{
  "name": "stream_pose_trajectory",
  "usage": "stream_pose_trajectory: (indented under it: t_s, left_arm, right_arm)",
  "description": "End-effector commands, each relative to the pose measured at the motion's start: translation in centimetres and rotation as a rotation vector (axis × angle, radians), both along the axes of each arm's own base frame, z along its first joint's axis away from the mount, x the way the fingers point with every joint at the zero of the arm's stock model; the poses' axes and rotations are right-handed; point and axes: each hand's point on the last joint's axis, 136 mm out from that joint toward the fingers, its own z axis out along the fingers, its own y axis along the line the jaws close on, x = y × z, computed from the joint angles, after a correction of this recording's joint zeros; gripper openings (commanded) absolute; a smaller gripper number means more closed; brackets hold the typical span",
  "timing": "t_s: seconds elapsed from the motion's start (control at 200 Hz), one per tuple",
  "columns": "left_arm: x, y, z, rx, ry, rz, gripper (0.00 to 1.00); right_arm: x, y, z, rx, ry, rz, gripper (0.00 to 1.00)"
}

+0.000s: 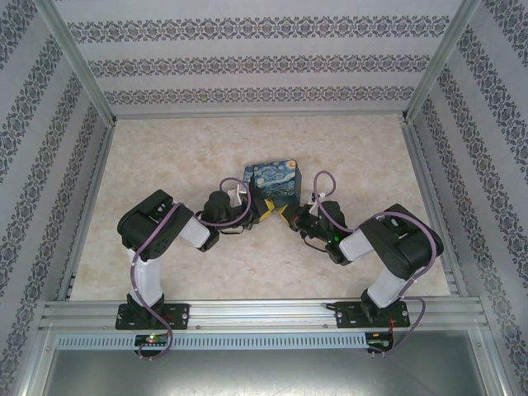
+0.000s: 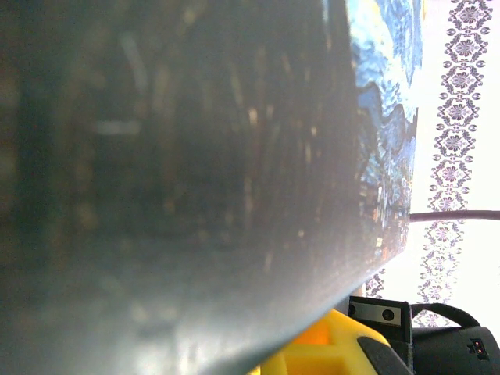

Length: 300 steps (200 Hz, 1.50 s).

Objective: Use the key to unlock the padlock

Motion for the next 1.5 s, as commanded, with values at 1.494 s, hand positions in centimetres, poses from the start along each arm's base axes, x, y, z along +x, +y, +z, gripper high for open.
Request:
stream_pose_trajectory:
  t_s: [1.494]
  left_arm:
    - [-0.4,-0.3,1.0,0.021,-0.028,-0.006,0.00]
  right_arm:
    - [-0.1,0.3,1.1,-0.021,-0.009,0.003,0.00]
